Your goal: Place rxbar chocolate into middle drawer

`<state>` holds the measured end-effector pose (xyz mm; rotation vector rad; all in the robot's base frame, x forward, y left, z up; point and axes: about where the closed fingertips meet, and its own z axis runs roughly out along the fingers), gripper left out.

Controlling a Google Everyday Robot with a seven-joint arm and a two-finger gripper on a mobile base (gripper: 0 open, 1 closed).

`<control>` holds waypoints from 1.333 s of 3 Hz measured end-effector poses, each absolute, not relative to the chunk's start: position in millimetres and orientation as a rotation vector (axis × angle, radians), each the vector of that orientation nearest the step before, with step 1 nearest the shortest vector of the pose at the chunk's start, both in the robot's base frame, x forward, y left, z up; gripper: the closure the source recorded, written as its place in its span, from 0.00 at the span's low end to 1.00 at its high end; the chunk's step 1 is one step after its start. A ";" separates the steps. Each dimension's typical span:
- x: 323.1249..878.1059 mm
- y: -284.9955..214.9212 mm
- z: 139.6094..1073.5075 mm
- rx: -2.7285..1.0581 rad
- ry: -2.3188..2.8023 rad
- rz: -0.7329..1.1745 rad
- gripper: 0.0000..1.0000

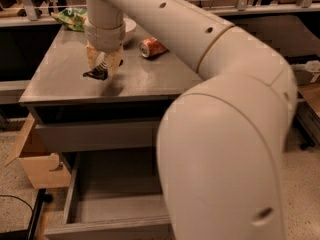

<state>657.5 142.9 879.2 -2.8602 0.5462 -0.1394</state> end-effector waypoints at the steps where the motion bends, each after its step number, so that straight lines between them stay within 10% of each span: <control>1: 631.5 102.9 898.0 -2.805 0.614 -0.128 1.00; 4: 590.4 16.9 867.6 -2.869 0.822 0.038 1.00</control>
Offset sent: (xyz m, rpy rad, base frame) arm -0.0603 -0.1350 0.0150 0.0480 0.1053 -0.2006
